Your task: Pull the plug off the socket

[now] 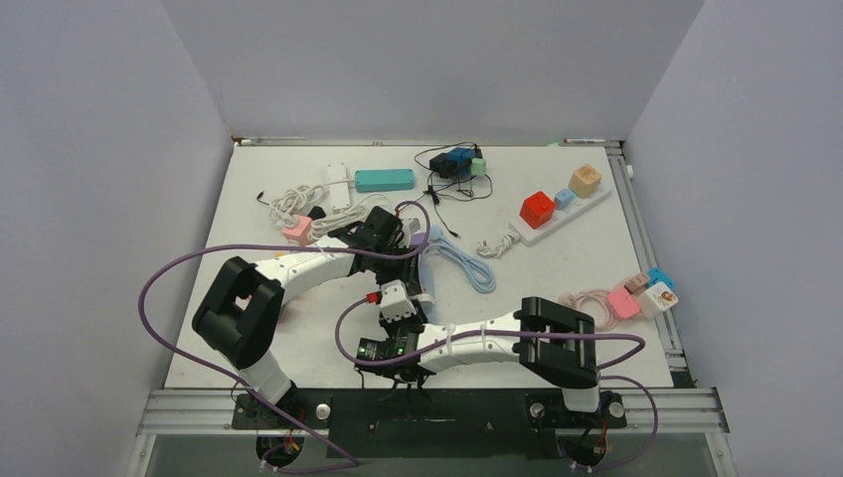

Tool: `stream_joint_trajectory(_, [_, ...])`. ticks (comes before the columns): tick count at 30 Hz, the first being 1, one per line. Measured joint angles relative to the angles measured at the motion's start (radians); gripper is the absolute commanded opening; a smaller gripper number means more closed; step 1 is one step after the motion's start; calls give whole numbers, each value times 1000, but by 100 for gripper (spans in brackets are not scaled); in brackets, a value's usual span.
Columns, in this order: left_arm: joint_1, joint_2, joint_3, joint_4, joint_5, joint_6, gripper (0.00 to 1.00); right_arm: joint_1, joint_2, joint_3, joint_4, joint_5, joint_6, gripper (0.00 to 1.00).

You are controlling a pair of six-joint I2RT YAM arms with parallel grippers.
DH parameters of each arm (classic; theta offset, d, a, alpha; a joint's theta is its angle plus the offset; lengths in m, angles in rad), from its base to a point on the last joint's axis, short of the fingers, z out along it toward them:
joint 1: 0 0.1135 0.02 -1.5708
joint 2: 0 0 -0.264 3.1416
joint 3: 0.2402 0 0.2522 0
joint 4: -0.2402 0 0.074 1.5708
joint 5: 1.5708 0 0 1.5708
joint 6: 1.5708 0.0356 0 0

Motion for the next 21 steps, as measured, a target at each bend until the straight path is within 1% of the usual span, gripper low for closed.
stream_joint_trajectory(4, [0, 0, 0, 1, 0, 0, 0, -26, -58, -63, 69, -39, -2, 5])
stream_joint_trajectory(11, [0, 2, 0, 23, -4, -8, 0, -98, -191, -187, 203, -172, -1, 5])
stream_joint_trajectory(21, [0, 2, 2, 22, -12, -8, 0, -105, -204, -206, 240, -193, -6, 5])
